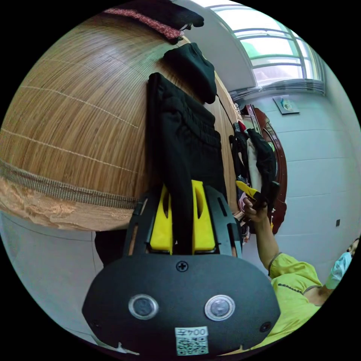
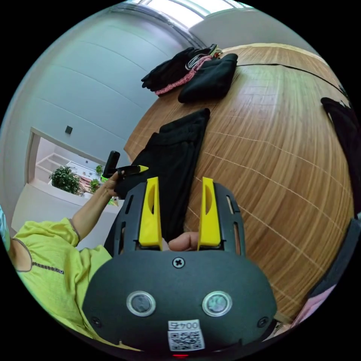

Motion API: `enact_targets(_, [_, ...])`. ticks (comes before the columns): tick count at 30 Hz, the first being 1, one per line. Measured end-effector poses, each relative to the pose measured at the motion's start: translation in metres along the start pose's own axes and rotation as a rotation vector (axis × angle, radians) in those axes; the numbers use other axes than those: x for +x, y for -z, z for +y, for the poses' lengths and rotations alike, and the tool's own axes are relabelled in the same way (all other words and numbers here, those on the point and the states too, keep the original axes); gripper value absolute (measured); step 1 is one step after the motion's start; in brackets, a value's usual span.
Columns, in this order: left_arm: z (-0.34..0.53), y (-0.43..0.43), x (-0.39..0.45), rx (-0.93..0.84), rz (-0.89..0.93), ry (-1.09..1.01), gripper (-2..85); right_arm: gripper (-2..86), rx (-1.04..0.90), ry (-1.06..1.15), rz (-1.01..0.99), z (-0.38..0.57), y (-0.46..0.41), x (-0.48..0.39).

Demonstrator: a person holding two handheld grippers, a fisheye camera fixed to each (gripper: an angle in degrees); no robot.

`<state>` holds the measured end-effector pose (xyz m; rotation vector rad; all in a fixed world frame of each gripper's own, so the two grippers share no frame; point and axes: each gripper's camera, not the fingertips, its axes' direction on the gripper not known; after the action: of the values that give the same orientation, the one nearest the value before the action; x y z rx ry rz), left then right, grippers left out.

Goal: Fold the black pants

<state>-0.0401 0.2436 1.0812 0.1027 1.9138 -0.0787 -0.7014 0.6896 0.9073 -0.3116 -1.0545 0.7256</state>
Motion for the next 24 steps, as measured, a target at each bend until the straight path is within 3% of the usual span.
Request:
enact_targets(13, [-0.029, -0.018, -0.012, 0.018, 0.033, -0.053, 9.3, 15.0, -0.207, -0.034, -0.255, -0.111, -0.059, 0.054])
enact_targets(24, [-0.061, -0.025, -0.012, 0.035, 0.038, -0.079, 9.6, 11.4, -0.351, 0.015, -0.407, -0.133, -0.079, 0.050])
